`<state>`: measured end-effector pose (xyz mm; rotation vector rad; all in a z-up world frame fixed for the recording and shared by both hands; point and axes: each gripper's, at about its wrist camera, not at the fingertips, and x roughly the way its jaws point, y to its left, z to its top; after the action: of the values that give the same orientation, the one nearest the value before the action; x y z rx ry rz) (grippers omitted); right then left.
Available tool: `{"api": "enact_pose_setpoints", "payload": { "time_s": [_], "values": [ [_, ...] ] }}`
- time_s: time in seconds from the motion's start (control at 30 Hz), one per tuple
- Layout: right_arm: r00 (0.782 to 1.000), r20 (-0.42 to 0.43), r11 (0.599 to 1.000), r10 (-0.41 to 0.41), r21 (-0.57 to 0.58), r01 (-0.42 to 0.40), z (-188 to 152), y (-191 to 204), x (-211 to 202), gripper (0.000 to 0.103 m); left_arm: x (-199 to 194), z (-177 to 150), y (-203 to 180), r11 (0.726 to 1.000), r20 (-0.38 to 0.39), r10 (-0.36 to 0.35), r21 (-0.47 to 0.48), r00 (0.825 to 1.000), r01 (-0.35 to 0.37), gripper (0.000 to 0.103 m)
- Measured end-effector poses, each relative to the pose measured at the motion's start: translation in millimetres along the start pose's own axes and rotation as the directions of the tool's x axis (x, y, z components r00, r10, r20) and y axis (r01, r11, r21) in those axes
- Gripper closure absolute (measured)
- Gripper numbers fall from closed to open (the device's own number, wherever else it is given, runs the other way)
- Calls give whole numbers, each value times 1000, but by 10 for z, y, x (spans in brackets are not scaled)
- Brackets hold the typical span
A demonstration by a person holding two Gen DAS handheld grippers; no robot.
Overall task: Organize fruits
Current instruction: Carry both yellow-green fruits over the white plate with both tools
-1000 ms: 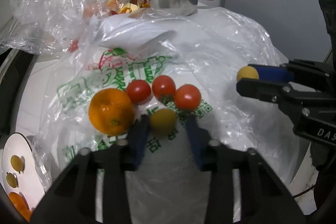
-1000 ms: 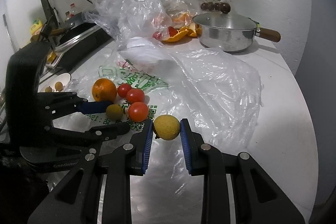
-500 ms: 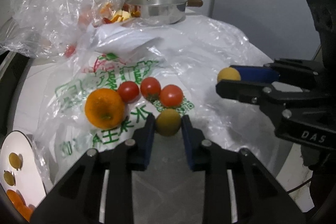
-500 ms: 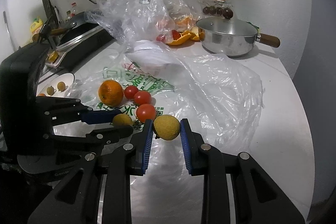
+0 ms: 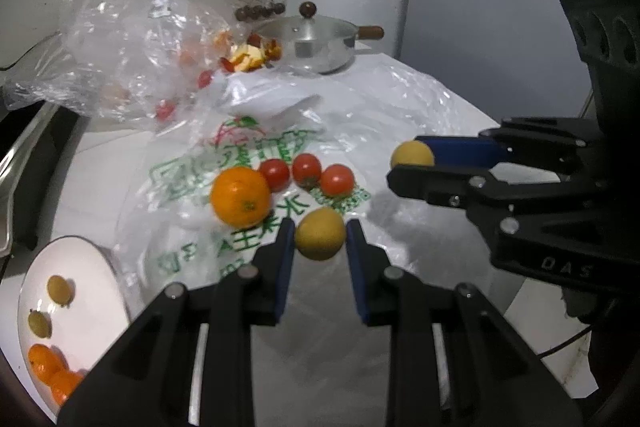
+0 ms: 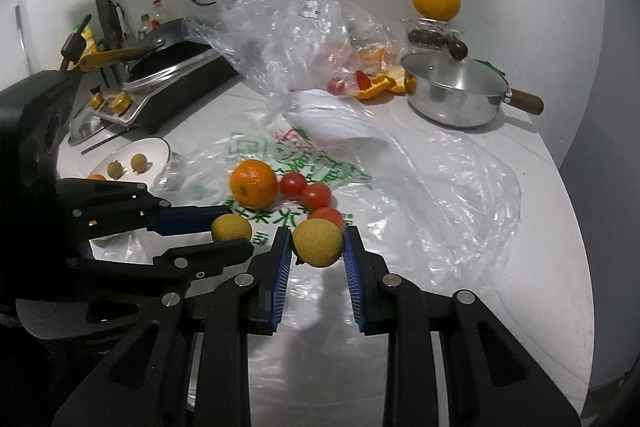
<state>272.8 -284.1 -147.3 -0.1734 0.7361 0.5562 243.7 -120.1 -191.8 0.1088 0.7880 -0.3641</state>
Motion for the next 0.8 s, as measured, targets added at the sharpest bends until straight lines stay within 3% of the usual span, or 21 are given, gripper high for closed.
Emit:
{"api": "enact_pose_setpoints", "payload": {
  "time_s": [0.8],
  "values": [
    [1000, 11, 997, 2, -81, -2, 159, 696, -28, 75, -562, -385, 532, 997, 53, 47, -71, 997, -43, 76]
  ]
}}
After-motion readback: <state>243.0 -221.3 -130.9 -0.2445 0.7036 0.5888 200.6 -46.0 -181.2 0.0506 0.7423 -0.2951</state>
